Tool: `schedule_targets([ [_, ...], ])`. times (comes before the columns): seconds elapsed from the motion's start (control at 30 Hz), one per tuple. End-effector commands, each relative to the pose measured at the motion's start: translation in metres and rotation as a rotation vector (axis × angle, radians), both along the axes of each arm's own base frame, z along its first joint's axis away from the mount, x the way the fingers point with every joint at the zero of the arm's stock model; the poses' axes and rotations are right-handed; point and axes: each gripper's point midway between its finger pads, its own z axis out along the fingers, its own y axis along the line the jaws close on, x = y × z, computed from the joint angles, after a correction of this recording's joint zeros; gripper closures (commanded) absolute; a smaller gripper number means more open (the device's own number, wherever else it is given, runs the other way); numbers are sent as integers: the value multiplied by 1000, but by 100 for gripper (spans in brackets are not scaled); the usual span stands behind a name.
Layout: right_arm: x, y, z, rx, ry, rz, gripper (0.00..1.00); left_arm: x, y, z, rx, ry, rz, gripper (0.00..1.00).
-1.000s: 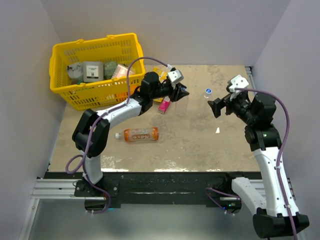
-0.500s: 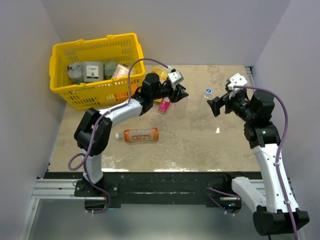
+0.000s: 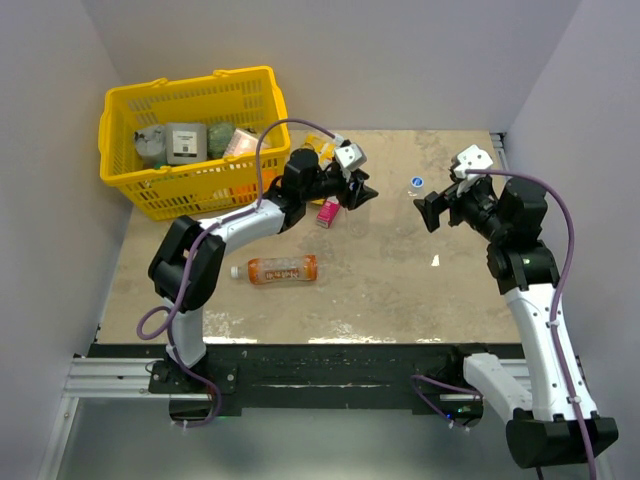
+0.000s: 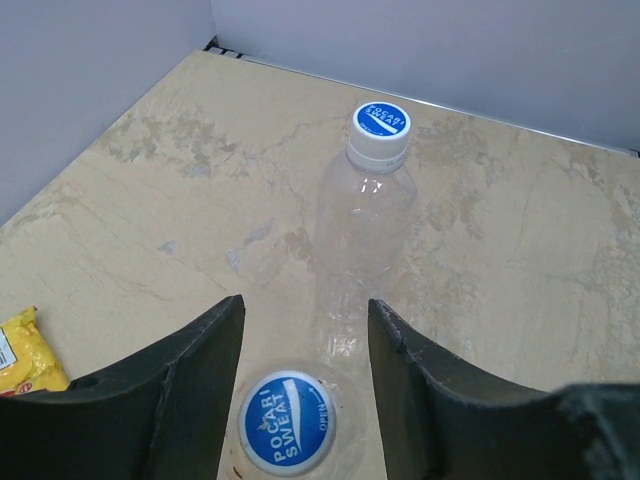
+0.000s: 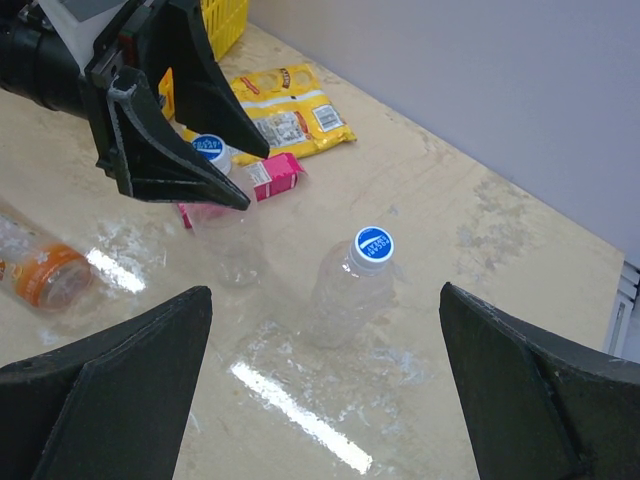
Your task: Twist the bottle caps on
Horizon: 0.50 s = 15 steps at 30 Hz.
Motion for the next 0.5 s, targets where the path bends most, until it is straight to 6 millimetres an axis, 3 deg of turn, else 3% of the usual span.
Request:
schedule_targets([
  [0.0,1,0,26,0,-75,10,1,7,2,8,-28,-35,21,41],
  [0.2,1,1,26,-2,-79,12,1,8,2,6,-27,-32,21,36],
  [0.23,0,0,27,0,-81,10,1,8,2,6,-28,-33,21,18],
  [0.3,0,0,26,-3,-80,9,1,8,1,8,-31,-36,20,1],
  [0.47,0,-2,32,-12,-95,3,1,7,8,15,-23,-24,14,1],
])
